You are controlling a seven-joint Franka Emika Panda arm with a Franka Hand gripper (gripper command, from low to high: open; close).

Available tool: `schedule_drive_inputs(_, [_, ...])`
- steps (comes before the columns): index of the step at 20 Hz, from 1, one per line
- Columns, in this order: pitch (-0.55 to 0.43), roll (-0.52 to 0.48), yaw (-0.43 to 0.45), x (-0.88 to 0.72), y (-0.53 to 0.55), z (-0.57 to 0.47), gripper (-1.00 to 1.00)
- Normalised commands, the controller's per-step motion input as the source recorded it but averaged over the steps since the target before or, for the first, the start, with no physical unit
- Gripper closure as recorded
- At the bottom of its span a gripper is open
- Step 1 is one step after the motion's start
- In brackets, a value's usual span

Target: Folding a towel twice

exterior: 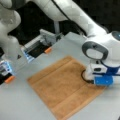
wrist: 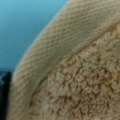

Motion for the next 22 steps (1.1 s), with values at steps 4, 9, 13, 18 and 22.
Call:
schedule_drive_inputs(4, [-0.057,-0.105,0.082,0.00,-0.03,-0.06,1.00])
schedule_drive_inputs(9, [-0.045,-0.102,0.073,-0.02,-0.02,-0.04,1.00])
schedule_drive_inputs(13, [-0.007,-0.096,0.067,-0.06,-0.02,0.06,1.00])
schedule_drive_inputs(18, [0.050,-0.084,0.056,-0.14,-0.04,0.14,1.00])
schedule_drive_inputs(22, [0.029,-0.030,0.031,-0.20,-0.03,0.11,1.00])
